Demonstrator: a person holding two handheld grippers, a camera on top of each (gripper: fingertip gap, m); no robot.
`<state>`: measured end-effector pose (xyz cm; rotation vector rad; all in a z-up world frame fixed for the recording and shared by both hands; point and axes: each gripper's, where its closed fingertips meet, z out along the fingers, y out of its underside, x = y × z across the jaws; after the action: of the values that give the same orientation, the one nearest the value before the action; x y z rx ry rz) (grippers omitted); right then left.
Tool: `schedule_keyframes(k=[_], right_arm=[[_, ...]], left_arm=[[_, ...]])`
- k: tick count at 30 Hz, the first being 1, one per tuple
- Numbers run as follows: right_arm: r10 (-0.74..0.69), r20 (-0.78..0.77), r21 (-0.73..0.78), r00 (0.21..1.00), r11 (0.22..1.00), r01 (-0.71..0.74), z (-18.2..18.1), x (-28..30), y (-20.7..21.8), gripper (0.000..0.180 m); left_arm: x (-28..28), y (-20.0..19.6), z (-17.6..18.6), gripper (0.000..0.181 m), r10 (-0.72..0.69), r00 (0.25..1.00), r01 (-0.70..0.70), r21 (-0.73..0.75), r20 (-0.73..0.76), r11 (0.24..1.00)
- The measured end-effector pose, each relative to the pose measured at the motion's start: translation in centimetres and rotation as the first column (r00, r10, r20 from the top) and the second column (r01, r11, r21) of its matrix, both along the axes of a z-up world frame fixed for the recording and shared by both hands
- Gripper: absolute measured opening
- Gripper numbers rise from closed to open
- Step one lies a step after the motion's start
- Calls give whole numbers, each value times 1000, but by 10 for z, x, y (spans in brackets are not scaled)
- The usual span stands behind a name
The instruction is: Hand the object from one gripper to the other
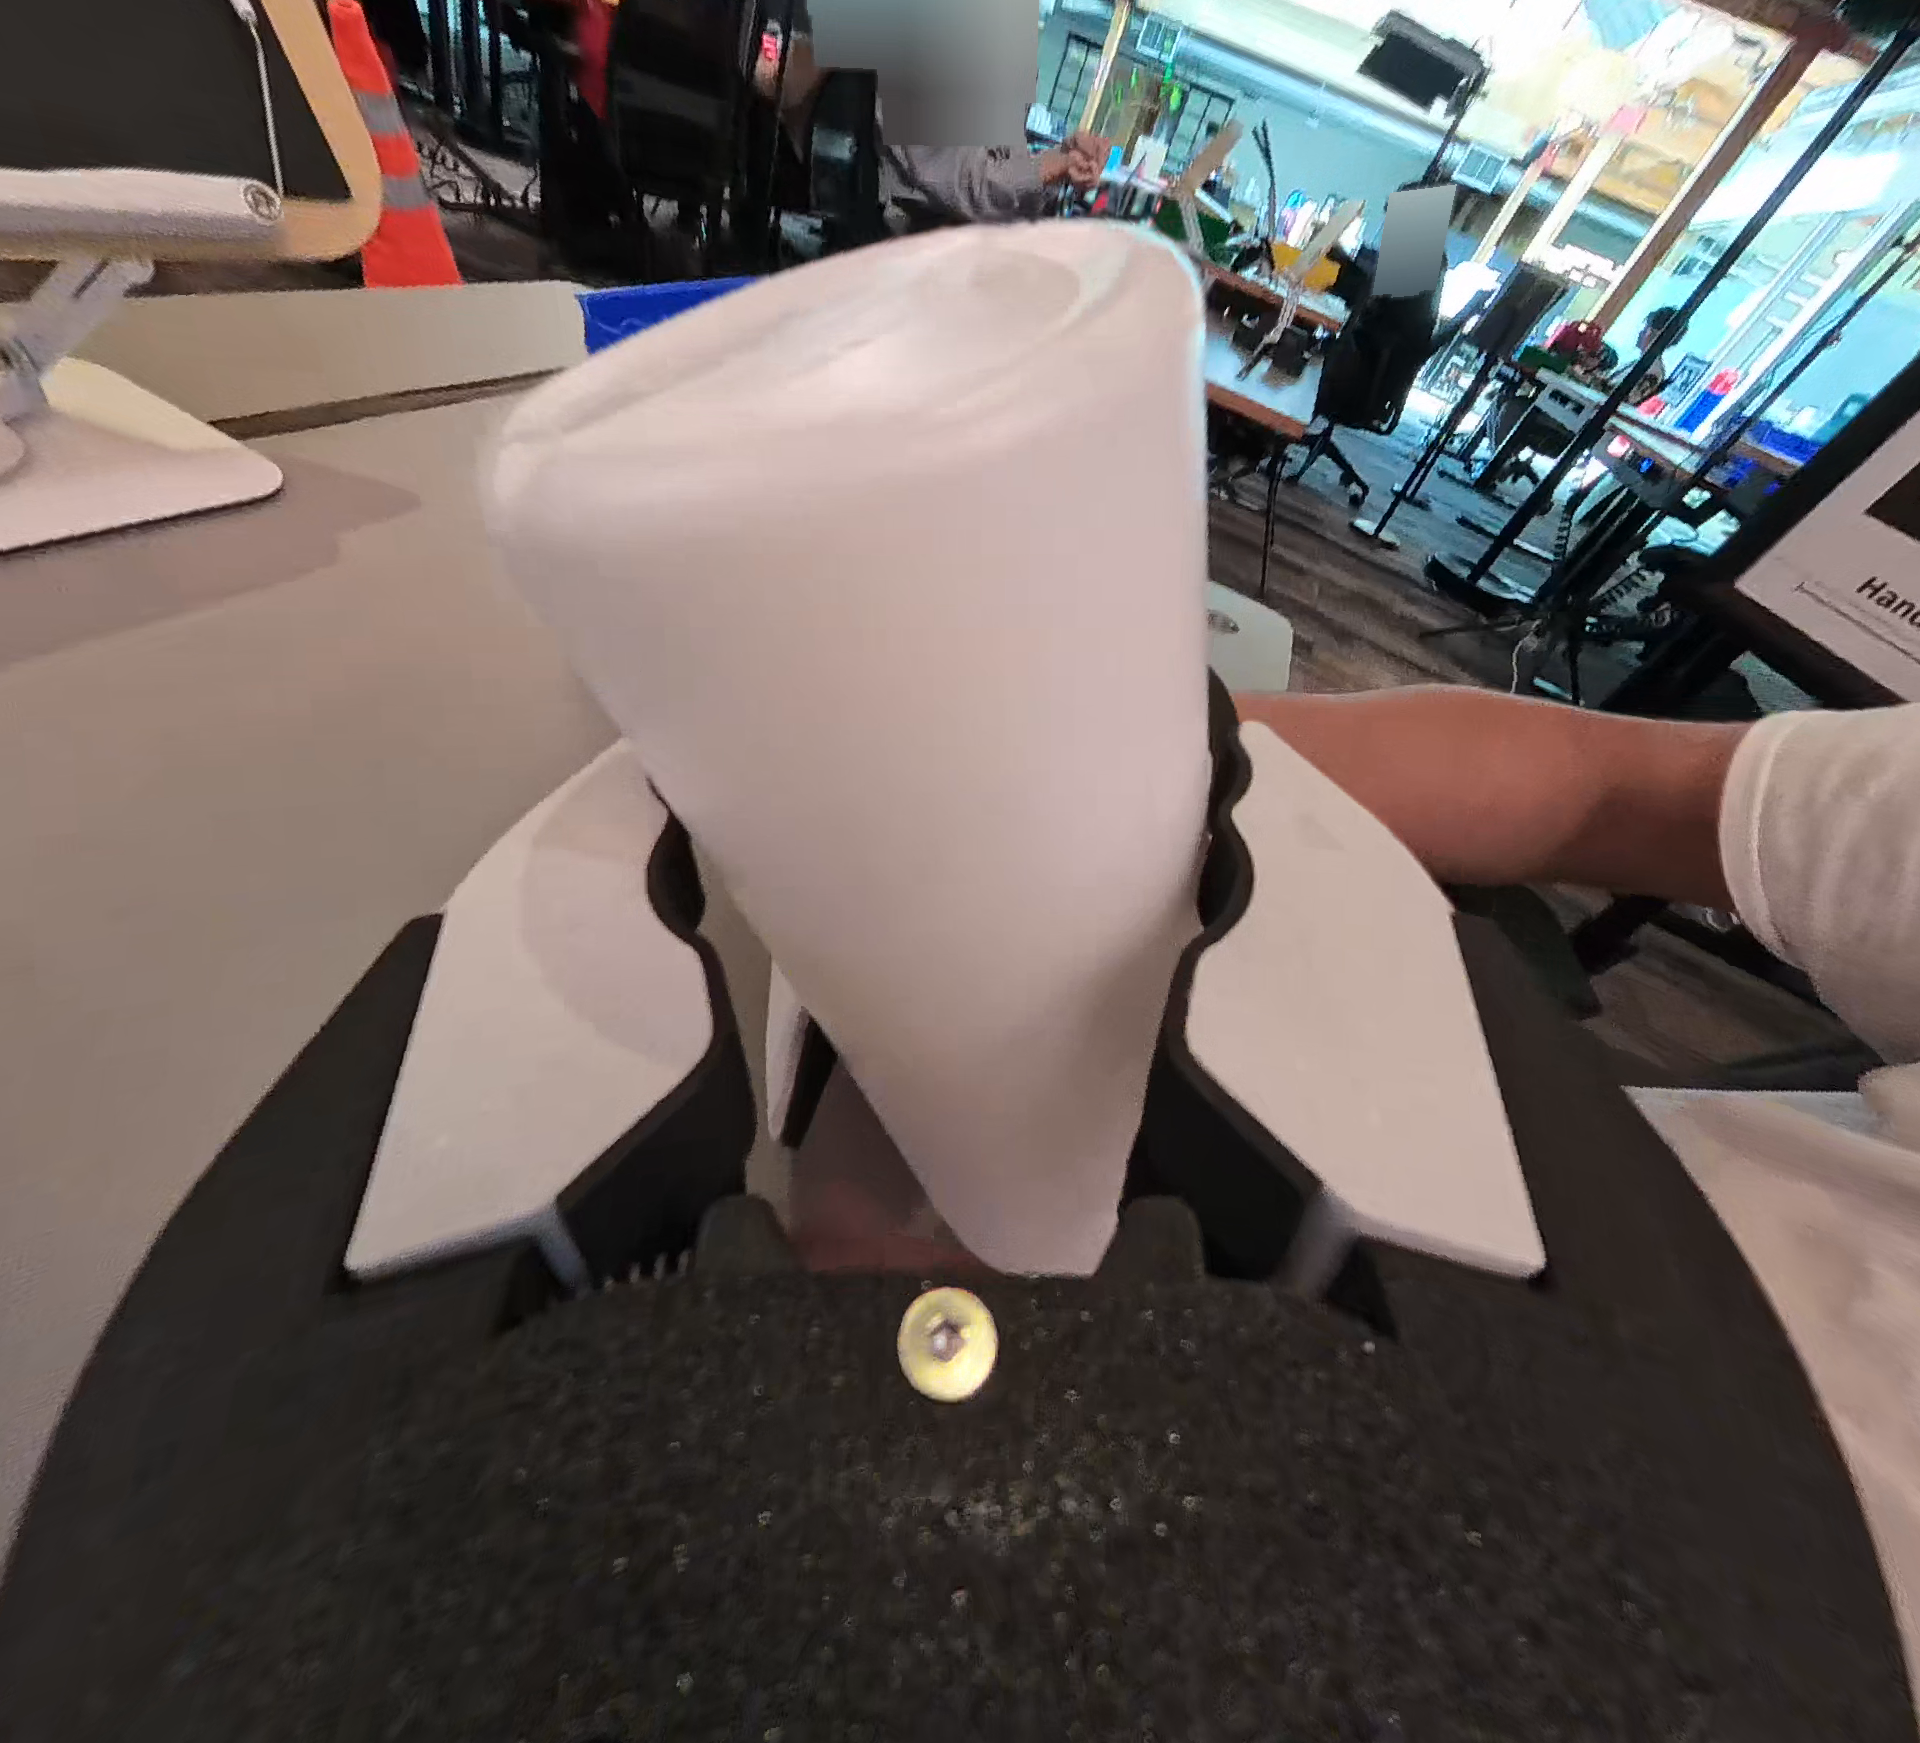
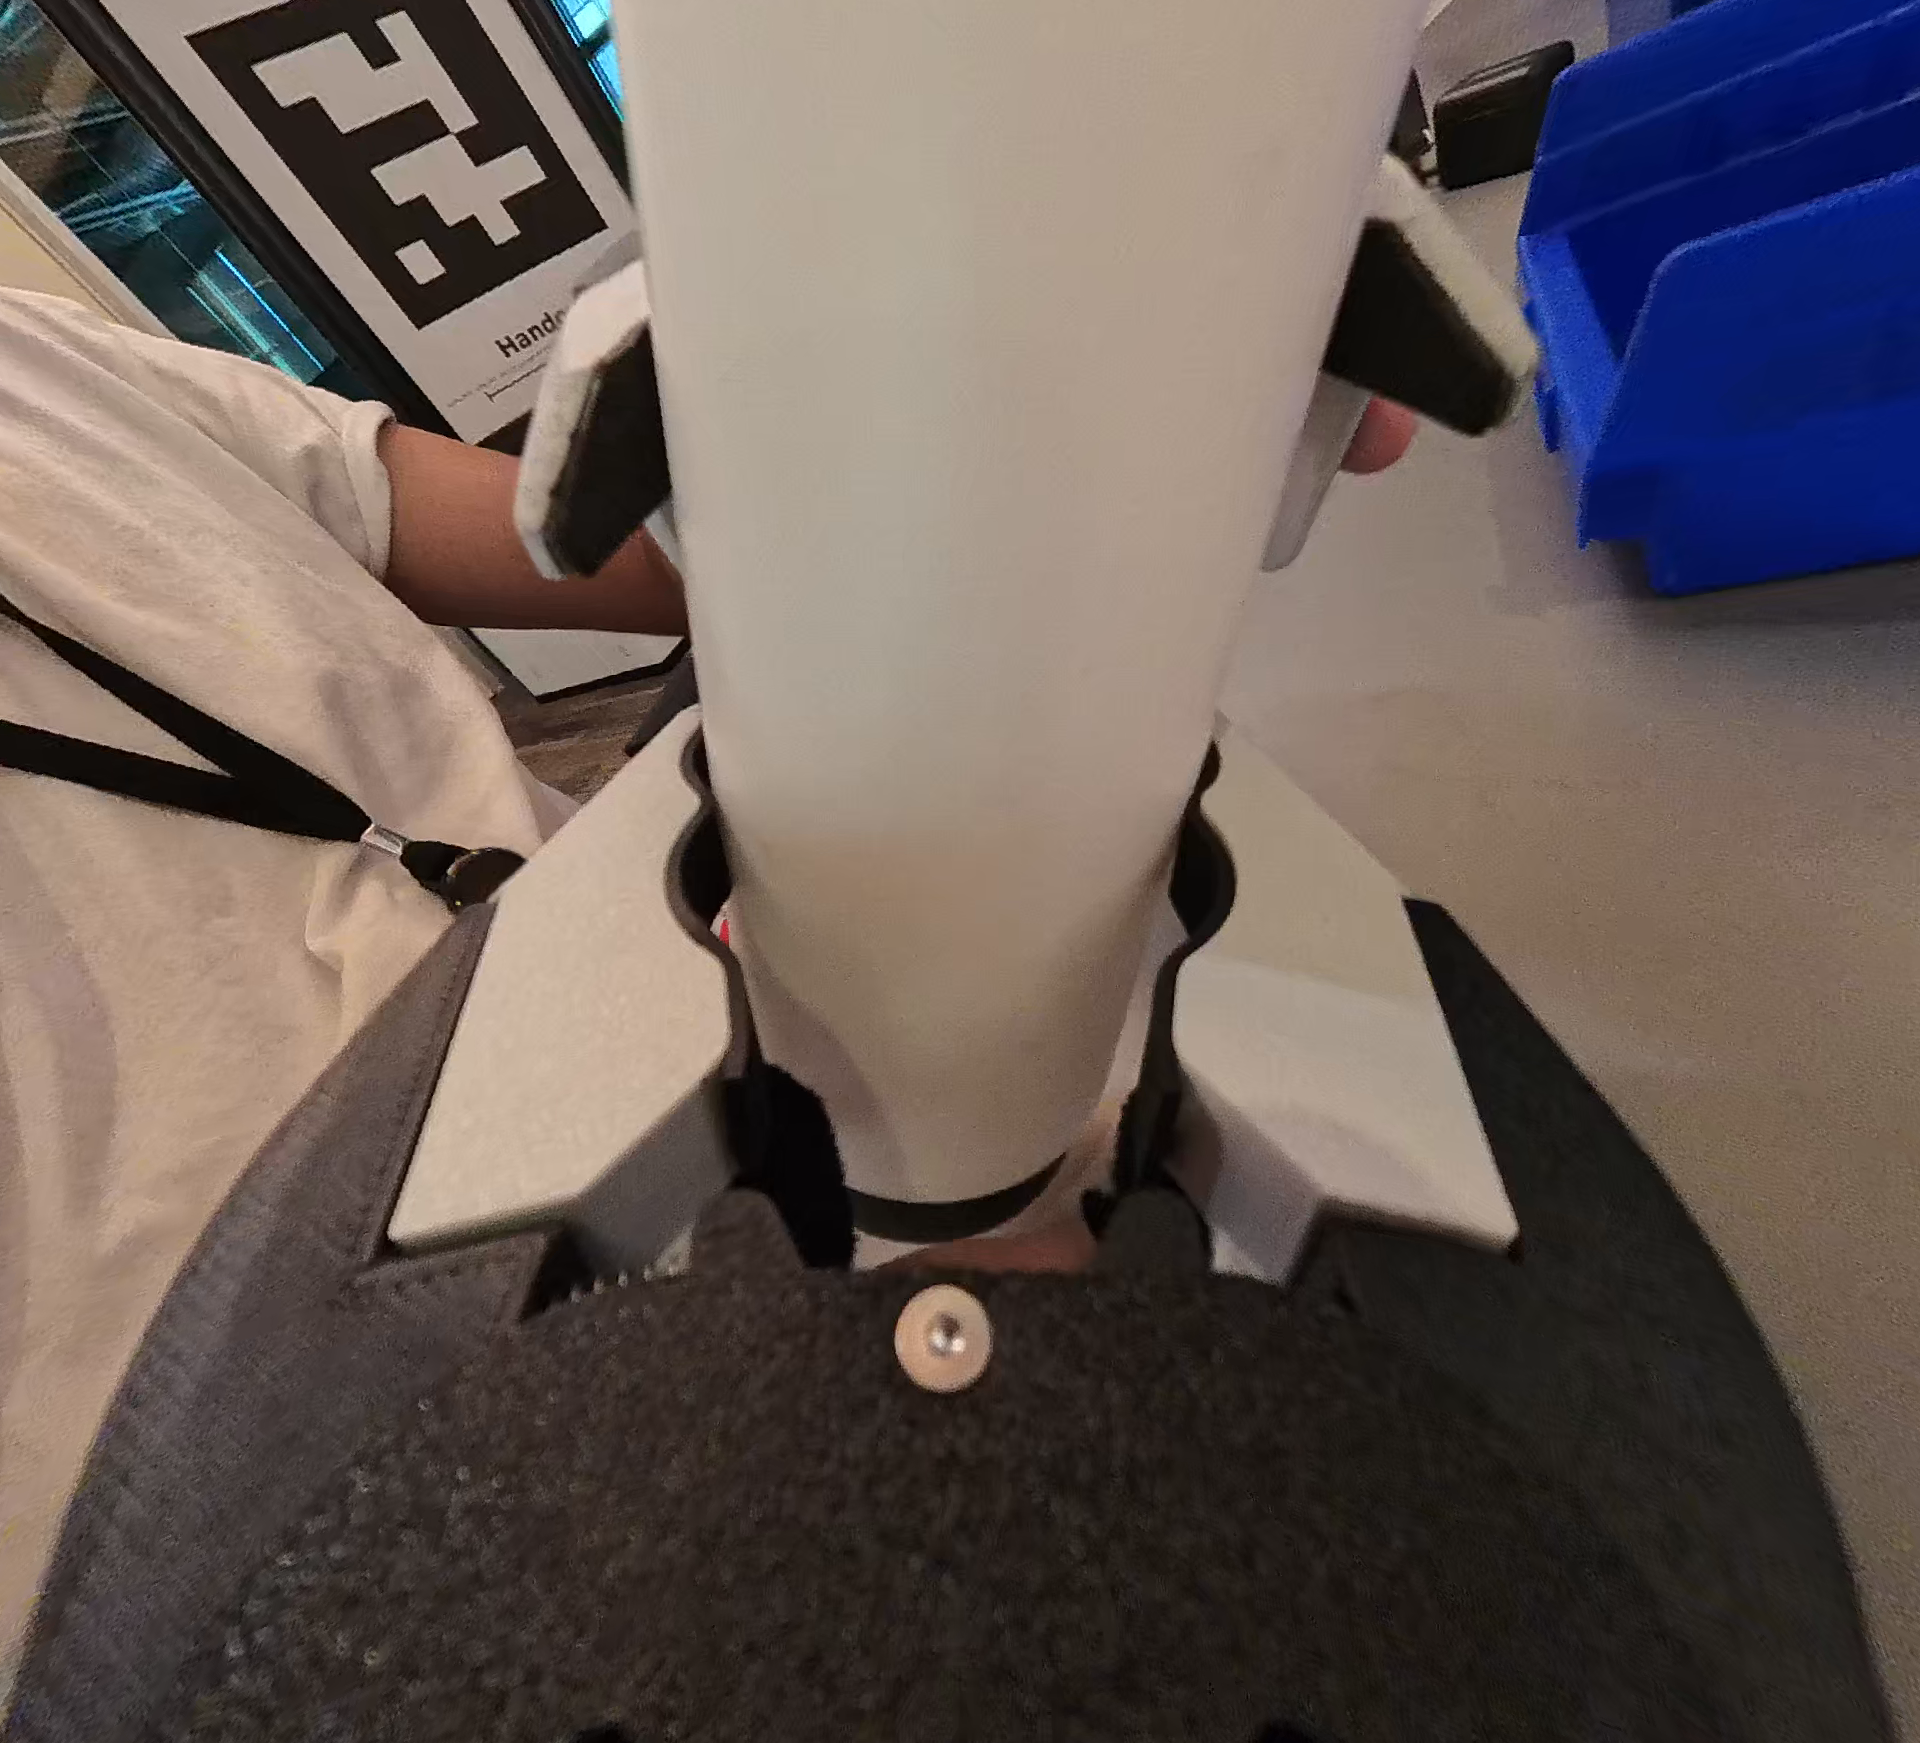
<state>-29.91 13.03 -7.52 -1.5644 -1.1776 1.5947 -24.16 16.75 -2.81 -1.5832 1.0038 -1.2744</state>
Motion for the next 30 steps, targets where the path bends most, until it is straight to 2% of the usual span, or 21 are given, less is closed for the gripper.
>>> schedule_keyframes(k=[3,8,12,14,16,18,20,21,22,24,26,28,30], right_arm=[[-22,-16,-9,1000,1000,22,2,3,4,87],[-197,-32,94,980,975,199,7,13,27,89],[-431,-17,301,902,858,415,5,24,47,94],[-576,-59,412,815,730,546,6,32,56,104],[-674,-77,585,734,566,581,3,36,56,105],[-761,-95,816,642,310,489,2,39,51,104],[-812,-172,936,557,42,350,11,35,38,86],[-821,-186,962,540,-40,271,10,28,31,80],[-837,-176,974,519,-71,216,4,22,28,81],[-898,-120,982,423,-45,183,-10,22,38,86],[-928,-89,977,362,-10,214,-15,27,51,90],[-934,-49,956,354,58,287,-19,23,59,97],[-940,-49,938,336,72,338,-16,18,63,98]], left_arm=[[1,2,1,93,37,999,-37,12,7,999],[-2,13,11,92,163,987,-161,150,-1,976],[-11,25,21,91,257,966,-253,233,14,939],[-15,31,21,91,295,956,-287,252,7,924],[-19,37,21,91,319,948,-309,254,4,917],[-23,44,19,91,353,936,-340,245,-8,908],[-27,50,19,91,376,927,-365,223,-4,904],[-28,53,20,91,385,923,-378,201,5,904],[-30,55,21,90,391,920,-387,178,13,905],[-33,58,25,90,408,912,-410,138,45,902],[-38,62,28,90,432,899,-438,90,75,895],[-42,65,31,90,461,880,-467,35,111,884],[-46,68,32,90,494,859,-499,0,135,867]])
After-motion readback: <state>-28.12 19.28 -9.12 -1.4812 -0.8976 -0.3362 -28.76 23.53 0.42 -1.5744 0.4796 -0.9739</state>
